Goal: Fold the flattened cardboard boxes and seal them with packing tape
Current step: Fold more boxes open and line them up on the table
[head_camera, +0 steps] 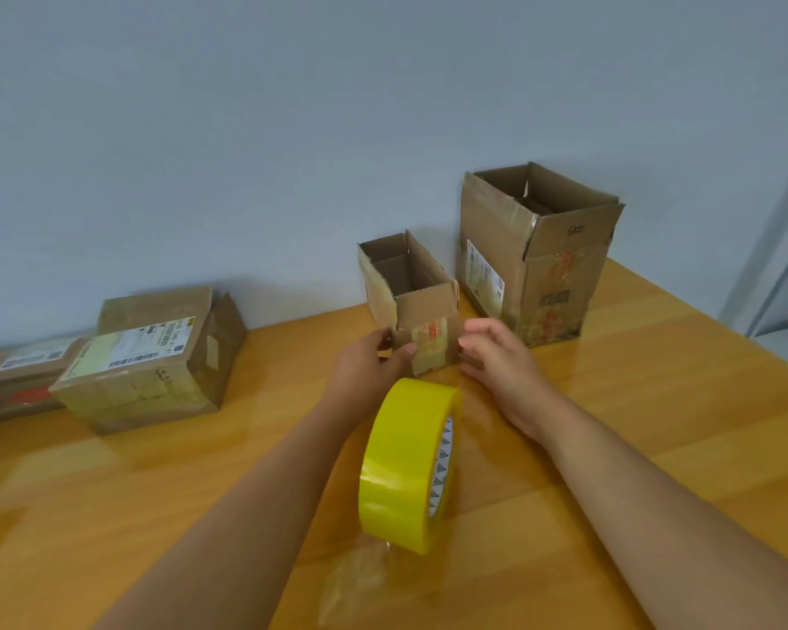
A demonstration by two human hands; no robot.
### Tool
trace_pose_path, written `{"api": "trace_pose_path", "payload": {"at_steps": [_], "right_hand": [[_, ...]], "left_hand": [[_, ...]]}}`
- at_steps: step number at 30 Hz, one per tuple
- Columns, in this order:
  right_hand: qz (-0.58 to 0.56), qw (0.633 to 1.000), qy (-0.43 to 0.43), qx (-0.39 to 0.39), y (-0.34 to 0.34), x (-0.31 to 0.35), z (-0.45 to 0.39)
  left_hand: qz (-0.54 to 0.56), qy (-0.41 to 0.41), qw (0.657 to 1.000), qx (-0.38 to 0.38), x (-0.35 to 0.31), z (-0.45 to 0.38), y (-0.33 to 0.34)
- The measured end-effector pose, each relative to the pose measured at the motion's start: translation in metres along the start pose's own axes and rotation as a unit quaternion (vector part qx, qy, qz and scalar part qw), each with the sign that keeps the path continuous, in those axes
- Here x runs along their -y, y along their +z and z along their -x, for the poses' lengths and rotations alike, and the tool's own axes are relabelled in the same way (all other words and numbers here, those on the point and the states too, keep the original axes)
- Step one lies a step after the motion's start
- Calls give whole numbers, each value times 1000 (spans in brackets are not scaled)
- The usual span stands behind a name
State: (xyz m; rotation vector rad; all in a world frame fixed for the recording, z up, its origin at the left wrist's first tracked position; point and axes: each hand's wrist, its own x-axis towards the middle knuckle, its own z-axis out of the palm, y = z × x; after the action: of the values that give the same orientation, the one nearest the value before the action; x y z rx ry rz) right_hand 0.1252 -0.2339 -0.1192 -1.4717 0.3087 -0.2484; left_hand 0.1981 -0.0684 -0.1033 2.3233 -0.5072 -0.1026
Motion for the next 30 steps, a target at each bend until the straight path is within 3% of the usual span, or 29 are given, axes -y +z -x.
{"api": "trace_pose_path", "payload": {"at_steps": [6,14,24,28,30], "right_hand": [[70,996,-33,-36,4,-7,1],[107,991,-61,-56,8,-10,4],[110,987,-91,-69,7,-12,4],[164,974,-149,-43,11,-9,9],[214,962,-171,13,13,-10,12]], "left_hand": [[10,-28,999,-16,-7,-15,10],[4,-8,1000,-14,-11,-14,15],[37,-3,998,50,-13,-9,9],[-49,2,995,-86,16,4,-30],[-135,-5,973,-187,37,13,-58]]}}
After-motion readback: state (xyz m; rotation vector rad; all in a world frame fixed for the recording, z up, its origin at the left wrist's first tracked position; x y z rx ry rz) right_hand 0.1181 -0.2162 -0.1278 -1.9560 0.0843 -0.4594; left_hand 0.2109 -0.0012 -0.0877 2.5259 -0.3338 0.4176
